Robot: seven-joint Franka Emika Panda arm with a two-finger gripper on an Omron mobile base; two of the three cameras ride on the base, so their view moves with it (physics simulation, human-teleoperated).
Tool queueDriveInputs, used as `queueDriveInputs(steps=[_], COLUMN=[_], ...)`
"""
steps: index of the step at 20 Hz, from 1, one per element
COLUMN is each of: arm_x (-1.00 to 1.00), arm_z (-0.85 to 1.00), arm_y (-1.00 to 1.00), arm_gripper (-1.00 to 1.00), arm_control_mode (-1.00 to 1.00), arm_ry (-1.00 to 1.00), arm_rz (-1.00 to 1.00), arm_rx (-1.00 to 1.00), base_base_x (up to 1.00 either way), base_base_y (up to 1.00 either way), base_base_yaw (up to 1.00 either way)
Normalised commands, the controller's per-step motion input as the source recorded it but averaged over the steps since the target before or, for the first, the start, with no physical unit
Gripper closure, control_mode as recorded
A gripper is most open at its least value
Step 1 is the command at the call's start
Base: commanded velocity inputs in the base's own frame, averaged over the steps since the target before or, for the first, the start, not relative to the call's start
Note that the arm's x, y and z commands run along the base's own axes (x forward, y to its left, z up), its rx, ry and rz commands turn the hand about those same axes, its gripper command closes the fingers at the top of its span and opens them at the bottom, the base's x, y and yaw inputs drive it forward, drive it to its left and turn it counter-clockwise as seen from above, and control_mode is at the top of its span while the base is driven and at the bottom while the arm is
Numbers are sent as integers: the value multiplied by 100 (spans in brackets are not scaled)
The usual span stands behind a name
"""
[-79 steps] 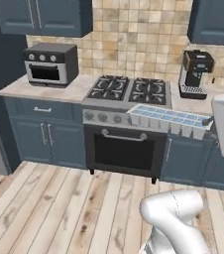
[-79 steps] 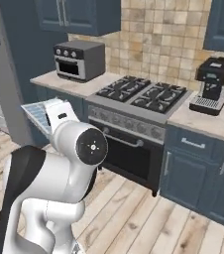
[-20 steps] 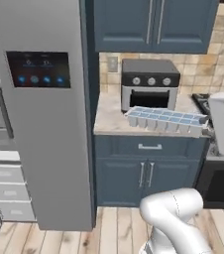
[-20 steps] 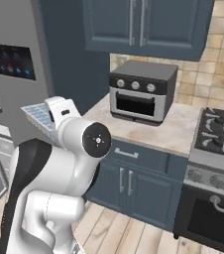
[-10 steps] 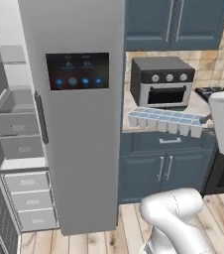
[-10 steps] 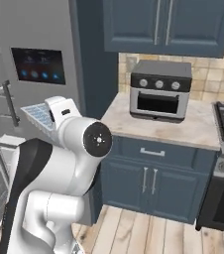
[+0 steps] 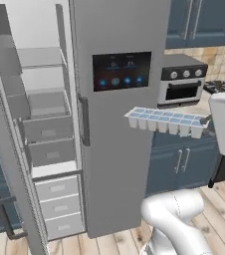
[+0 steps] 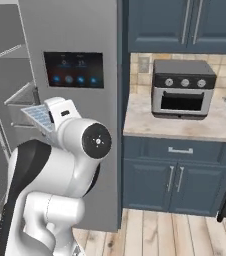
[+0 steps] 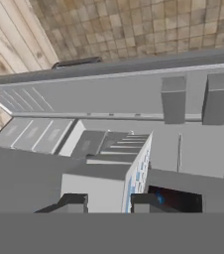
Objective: The ice cube tray has been filled with water. Take the tray and place it in the freezer to make ice. Close the freezer door after placing the tray.
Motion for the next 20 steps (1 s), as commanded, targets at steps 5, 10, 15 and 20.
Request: queueDriveInputs(steps=[5,10,15,20], arm_x=[0,0,0,0], arm_z=[0,0,0,0], arm_y=[0,0,0,0], arm_gripper=[100,100,100,100], arm_control_mode=[100,100,100,100], arm_ry=[0,0,0,0], arm_rz=[0,0,0,0], arm_rx=[0,0,0,0], base_base_x=[31,26,14,41], base_base_y=[51,67,54,23], base_base_yaw=[-28,-23,-6,0])
